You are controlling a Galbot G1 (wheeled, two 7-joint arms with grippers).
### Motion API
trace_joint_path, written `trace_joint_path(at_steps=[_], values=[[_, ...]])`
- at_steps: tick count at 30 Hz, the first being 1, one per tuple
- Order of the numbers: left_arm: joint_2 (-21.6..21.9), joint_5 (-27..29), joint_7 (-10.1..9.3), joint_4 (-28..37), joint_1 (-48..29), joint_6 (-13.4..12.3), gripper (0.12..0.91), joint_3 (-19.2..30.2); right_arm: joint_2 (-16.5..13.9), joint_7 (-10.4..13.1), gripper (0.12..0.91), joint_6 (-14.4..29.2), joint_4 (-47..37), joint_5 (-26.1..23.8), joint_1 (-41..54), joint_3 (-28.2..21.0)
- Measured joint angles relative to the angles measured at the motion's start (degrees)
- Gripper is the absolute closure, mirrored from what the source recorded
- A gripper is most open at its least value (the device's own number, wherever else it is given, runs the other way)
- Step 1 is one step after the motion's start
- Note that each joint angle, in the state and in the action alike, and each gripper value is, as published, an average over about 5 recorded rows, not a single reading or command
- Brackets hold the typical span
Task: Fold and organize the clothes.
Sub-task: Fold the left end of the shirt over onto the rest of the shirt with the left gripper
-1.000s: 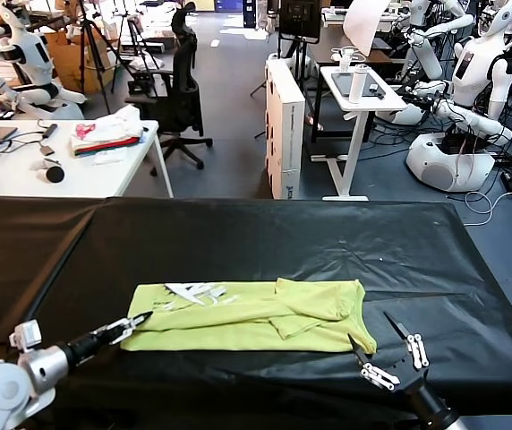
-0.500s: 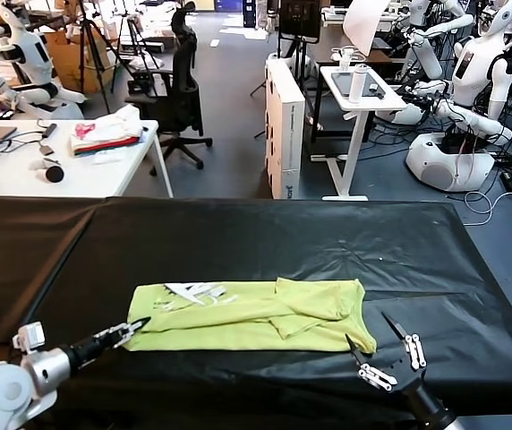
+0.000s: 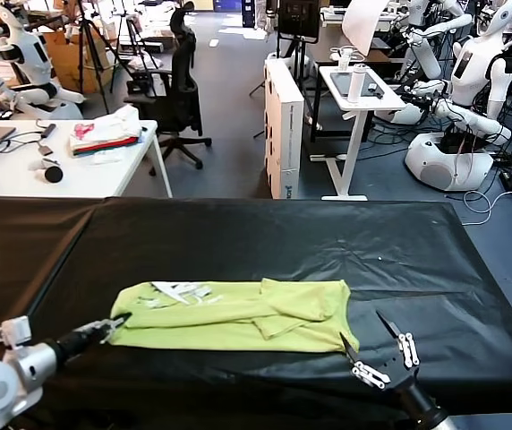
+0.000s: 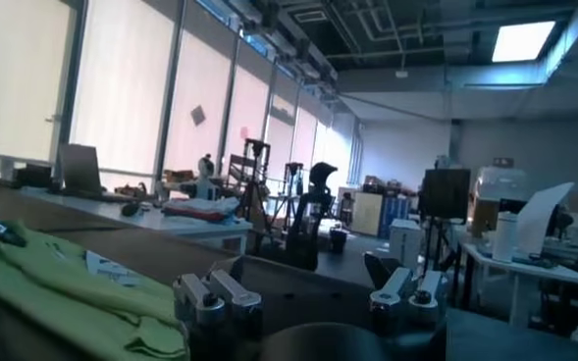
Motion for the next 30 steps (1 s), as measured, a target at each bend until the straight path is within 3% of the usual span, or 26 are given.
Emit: trace_joint_path(at_steps=[6,13,22,30], values=[[0.5,6.17,-0.48,-3.1,3.43,-0.05,0.844,-5.15,-0.06,0.46,0.118,-0.42,-0.08,-0.09,1.54,-1.29],[-2.58,5.16,-4.97,-9.61,5.64,-0.07,0.844,-5.71,0.73,0.71,0.118,-0.99,0.14,-1.12,1.36,-1.68],[-9.58,-3.71,-10.62,-17.67,2.21,-0.1,0.844,4.35,3.0,3.15,0.118,-4.01,0.4,-1.72,0.37,0.8],[-14.67,-2.31,-11.2,-16.5,-4.05,-0.13,0.844,16.32,6.39,4.05,0.118,-4.41,0.02,-4.78,-0.54,2.29]])
